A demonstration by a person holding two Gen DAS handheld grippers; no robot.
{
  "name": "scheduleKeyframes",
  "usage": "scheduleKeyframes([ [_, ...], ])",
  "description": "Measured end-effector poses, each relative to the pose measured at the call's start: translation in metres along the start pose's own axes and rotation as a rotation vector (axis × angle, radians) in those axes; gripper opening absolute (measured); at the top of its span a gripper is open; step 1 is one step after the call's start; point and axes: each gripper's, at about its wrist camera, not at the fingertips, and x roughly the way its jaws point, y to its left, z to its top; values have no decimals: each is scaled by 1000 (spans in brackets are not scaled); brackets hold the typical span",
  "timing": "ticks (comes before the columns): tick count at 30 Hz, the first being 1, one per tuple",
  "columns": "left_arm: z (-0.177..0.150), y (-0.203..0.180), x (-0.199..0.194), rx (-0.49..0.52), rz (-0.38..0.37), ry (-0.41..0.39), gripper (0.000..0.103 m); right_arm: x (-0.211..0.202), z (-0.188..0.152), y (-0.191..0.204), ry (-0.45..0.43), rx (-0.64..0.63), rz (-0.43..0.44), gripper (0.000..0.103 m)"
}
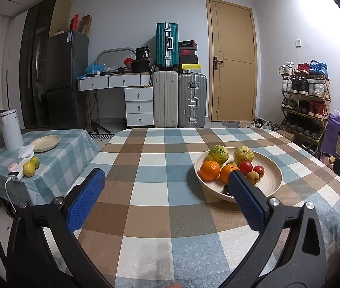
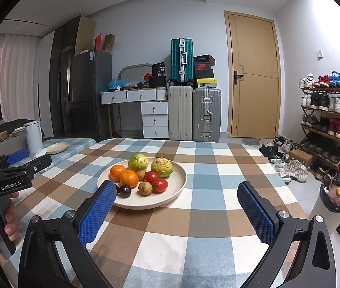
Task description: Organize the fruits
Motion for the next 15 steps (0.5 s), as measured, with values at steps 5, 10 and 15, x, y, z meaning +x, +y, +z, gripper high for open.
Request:
scheduleKeyframes([
  [5, 0, 0, 0, 0, 0, 0, 102, 0, 0, 1, 0, 0, 5, 103],
  [10, 1, 0, -2, -2, 4, -1, 102, -1, 0, 2, 0, -1, 5, 103],
  [15, -1, 0, 0, -2, 4, -2, 102, -1, 0, 2, 0, -1, 5, 103],
])
